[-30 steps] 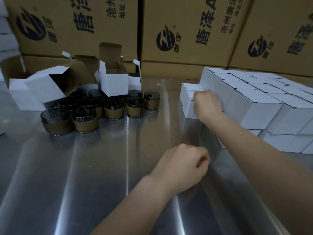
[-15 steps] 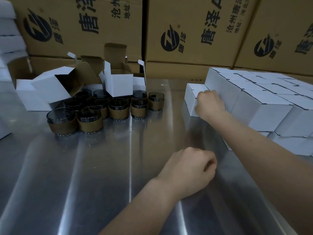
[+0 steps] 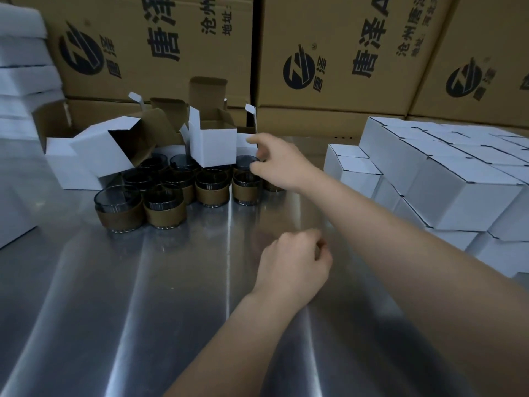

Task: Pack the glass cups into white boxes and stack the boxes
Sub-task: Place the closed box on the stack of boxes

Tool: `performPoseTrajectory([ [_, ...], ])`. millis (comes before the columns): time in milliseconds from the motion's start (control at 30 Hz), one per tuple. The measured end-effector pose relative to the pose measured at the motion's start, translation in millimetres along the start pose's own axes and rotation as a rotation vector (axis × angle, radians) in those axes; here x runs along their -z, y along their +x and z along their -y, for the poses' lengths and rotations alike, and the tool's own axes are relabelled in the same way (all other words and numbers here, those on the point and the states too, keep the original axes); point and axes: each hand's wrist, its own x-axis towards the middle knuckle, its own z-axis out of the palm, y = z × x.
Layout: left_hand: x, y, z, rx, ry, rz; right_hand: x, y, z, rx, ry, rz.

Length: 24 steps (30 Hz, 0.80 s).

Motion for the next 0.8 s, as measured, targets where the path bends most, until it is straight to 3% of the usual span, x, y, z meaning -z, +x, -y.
performPoseTrajectory([
  [100,4,3,7,0.046,-0.032,-0.016,-13,21,19,0.008,0.003,0.100],
  [267,10,4,14,0.075,-0.008,-0.015,-24,50,37,-0.034,-0.039,0.095],
  [567,12,8,18,0.152,-0.100,-0.167,-28,45,25,-0.006,-0.172,-0.170],
  [800,12,13,22,0.213,-0.157,-0.453,-9,19,15,0.117,-0.132,-0.287],
])
